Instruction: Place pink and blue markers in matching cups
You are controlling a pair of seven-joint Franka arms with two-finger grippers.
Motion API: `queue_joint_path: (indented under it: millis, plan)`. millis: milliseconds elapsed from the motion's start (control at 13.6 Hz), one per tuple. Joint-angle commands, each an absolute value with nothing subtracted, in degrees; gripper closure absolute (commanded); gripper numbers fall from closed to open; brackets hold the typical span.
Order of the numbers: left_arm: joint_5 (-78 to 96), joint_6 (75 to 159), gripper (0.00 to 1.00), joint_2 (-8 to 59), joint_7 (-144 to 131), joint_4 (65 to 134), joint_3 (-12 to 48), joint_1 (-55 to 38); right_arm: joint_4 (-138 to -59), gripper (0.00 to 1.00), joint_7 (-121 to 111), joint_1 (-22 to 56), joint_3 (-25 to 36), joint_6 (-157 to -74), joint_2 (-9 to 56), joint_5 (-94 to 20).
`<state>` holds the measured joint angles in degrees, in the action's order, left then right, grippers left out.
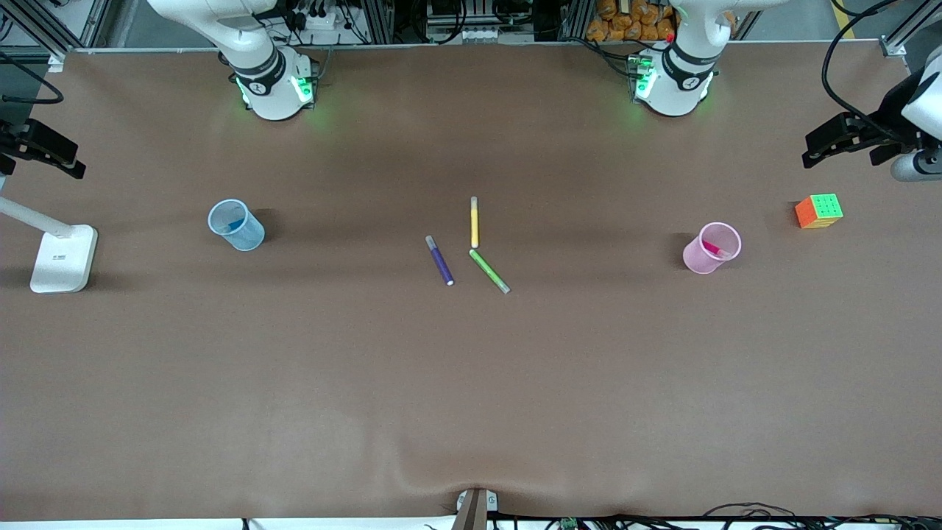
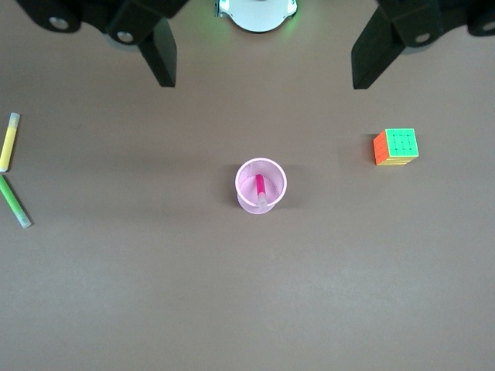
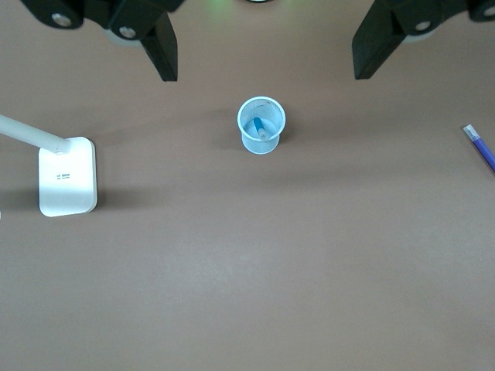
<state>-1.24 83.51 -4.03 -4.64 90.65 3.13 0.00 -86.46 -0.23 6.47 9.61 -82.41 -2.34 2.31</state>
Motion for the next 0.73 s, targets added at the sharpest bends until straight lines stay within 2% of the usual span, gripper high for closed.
queue_joint_path:
  millis: [0,660]
  plan:
    - [-2.0,81.8,0.00,-3.4,-5.5,88.6,4.1,-0.2,-85.2,0.00,-1.0,5.8,9.4,-81.6,-1.7,1.7]
    - [-1.6,80.5,0.00,-3.7,-5.4,88.7,4.4,0.3,-85.3,0.00,-1.1,5.4,9.5,-81.6,-1.7,0.1]
